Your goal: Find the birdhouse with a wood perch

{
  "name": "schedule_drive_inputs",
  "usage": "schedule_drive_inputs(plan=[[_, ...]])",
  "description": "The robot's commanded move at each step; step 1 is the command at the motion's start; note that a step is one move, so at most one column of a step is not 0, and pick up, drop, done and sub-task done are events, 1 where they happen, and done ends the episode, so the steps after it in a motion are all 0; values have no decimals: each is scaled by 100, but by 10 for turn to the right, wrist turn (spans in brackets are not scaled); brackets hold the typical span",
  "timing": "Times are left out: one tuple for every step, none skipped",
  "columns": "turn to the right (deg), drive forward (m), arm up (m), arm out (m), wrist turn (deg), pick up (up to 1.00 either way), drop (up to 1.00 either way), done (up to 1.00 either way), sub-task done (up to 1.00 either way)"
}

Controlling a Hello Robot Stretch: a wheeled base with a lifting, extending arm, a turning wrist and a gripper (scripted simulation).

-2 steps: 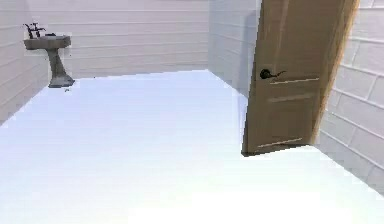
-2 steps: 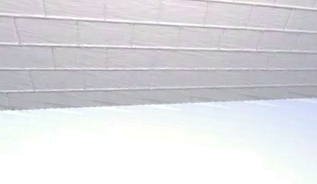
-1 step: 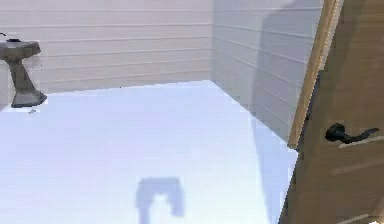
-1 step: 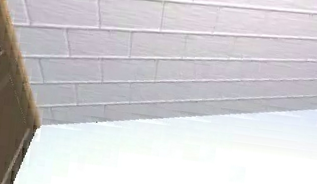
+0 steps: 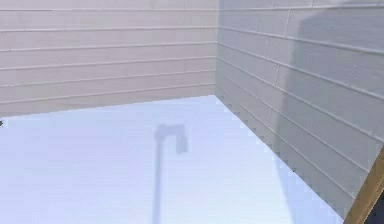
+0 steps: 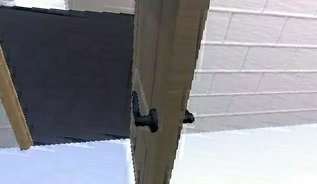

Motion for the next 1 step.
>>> schedule_drive_inputs(plan=[[-60,0,0,0,0,0,0,0,0]])
